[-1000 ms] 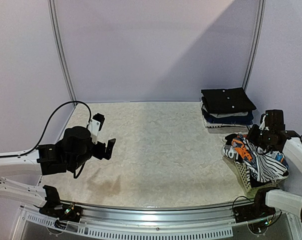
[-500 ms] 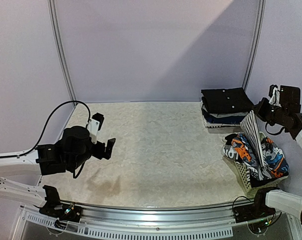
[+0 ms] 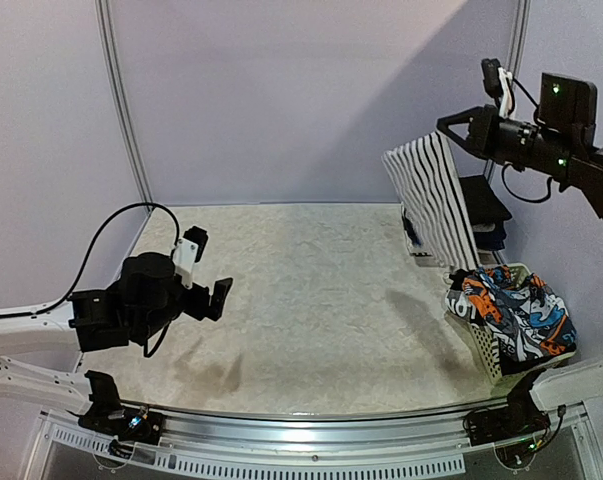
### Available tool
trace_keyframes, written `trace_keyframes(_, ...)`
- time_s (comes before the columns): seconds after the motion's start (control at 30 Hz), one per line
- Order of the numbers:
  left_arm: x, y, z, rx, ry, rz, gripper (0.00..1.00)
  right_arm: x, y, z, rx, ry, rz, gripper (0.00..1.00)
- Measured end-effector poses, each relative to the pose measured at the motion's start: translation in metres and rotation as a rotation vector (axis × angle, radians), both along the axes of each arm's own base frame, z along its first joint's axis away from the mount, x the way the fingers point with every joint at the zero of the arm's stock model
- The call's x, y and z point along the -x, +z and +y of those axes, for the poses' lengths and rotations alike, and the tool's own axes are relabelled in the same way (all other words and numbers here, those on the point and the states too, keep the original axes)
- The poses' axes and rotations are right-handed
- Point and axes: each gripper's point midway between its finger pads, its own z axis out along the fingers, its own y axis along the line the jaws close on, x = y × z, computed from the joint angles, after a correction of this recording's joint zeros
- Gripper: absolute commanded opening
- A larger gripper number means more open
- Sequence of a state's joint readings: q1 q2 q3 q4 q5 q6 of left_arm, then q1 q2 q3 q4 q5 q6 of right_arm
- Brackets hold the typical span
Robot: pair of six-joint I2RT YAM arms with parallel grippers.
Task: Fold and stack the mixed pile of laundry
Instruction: Pick up the crumpled tank top.
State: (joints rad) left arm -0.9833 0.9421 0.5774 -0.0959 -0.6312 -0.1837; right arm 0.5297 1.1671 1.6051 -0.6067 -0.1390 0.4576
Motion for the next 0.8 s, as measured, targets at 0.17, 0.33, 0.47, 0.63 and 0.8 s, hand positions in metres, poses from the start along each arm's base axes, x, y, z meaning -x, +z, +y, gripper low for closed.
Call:
trace_keyframes(0.17,0.012,0.007,-0.029,0.092,-0.171,0.000,1.00,-0.005,0.016,0.050,0.022,0.086,-0.035,0.00)
trace_keyframes(0.33,0.024,0.015,-0.072,0.194,-0.377,-0.003,1.00,-0.019,-0.004,0.100,0.070,0.150,0.005,0.00)
trace_keyframes(0.47,0.028,0.010,-0.102,0.228,-0.492,0.003,1.00,-0.023,-0.020,0.135,0.104,0.181,0.029,0.00)
trace_keyframes(0.63,0.025,0.010,-0.143,0.211,-0.606,-0.008,1.00,-0.020,-0.017,0.163,0.127,0.178,0.012,0.00)
trace_keyframes(0.8,0.024,0.022,-0.169,0.190,-0.670,-0.094,0.99,-0.022,-0.003,0.166,0.121,0.125,-0.024,0.00)
